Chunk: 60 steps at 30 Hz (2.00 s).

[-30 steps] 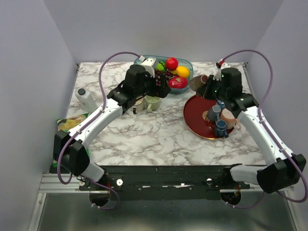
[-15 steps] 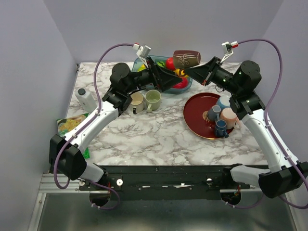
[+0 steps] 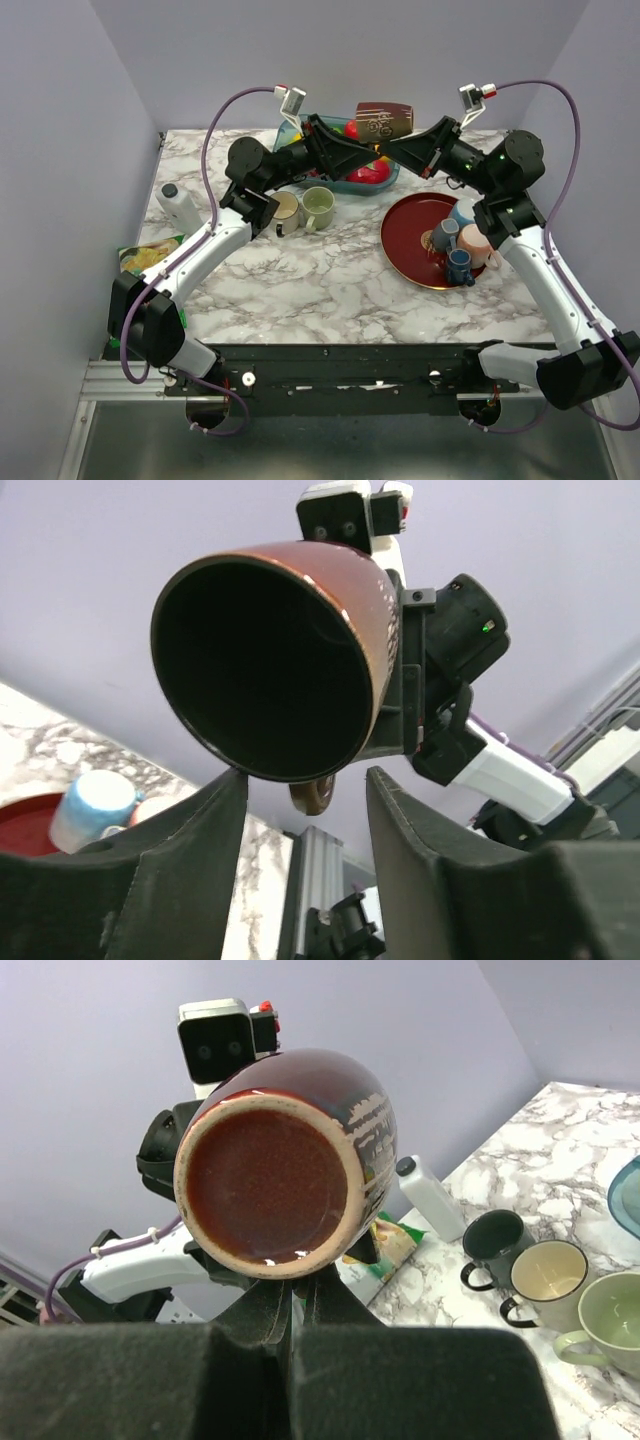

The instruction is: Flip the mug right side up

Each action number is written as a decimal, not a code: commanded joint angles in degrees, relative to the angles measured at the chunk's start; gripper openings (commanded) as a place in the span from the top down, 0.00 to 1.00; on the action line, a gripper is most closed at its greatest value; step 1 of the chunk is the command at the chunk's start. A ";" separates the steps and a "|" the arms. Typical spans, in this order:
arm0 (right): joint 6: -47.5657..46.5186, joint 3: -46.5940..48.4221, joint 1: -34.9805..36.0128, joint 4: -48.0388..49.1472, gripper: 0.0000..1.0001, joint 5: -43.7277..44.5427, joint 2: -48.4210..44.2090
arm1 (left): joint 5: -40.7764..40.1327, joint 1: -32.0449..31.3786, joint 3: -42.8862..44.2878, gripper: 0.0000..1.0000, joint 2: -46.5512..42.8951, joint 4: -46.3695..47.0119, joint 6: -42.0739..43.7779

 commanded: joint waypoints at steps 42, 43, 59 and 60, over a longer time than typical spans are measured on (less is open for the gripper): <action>-8.68 -2.95 1.03 -18.09 0.22 17.66 0.00 | -17.51 -0.49 5.76 1.00 1.78 -28.11 17.93; -9.82 -2.43 1.03 -21.95 0.22 18.97 -0.08 | -18.75 -0.49 6.37 1.00 1.86 -30.48 19.86; -16.95 1.18 0.15 -51.96 0.20 48.07 0.27 | -43.63 -5.49 15.24 1.00 13.71 -63.44 34.91; -17.04 0.92 0.06 -52.14 0.20 48.25 0.27 | -44.68 -5.76 16.04 1.00 14.60 -64.59 34.82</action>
